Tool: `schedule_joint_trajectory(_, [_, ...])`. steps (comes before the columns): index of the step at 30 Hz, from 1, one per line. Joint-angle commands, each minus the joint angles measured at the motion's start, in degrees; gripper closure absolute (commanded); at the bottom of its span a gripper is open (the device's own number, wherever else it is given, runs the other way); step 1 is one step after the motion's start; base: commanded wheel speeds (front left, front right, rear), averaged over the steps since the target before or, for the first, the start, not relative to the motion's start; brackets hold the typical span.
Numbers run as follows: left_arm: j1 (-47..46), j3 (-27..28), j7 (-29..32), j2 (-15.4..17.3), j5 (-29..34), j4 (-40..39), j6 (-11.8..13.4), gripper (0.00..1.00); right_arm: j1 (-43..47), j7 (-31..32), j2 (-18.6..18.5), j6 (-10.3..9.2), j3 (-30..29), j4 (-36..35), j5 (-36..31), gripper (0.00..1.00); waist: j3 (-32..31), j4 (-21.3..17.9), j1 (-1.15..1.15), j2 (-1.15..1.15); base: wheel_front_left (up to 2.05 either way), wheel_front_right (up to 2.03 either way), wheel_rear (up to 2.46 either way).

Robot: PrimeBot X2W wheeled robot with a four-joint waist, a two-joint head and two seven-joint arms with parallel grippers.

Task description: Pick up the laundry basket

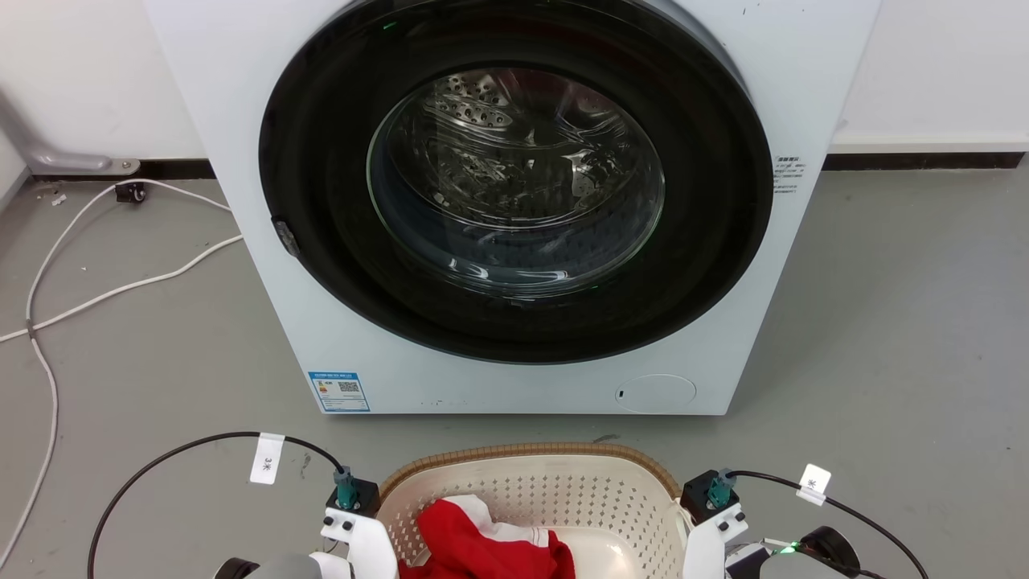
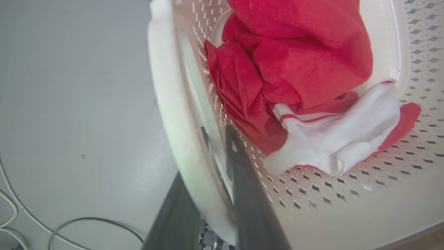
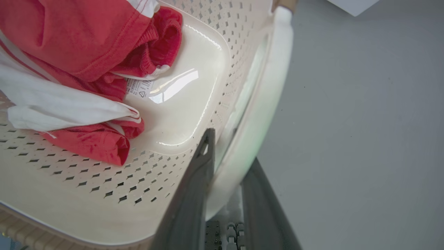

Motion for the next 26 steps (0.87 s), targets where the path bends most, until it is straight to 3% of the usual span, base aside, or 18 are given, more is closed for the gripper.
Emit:
schedule_joint_trajectory(1, [-0.6, -0.4, 0.1, 1.3, 0.2, 0.6, 0.0, 1.0, -0.6, 0.2, -1.6, -0.26, 0.3, 0.4, 0.0, 1.0, 0.0, 0.0, 0.0, 0.0, 0.0, 0.0, 0.0])
schedule_joint_trajectory(26, [-1.6, -4.2, -0.7, 1.4, -3.0, 0.9, 0.0, 1.0, -1.6, 0.0, -2.0, -0.26, 5.4, 0.5, 3.7, 1.0, 0.3, -0.4, 0.0, 0.0, 0.0, 0.0, 0.0])
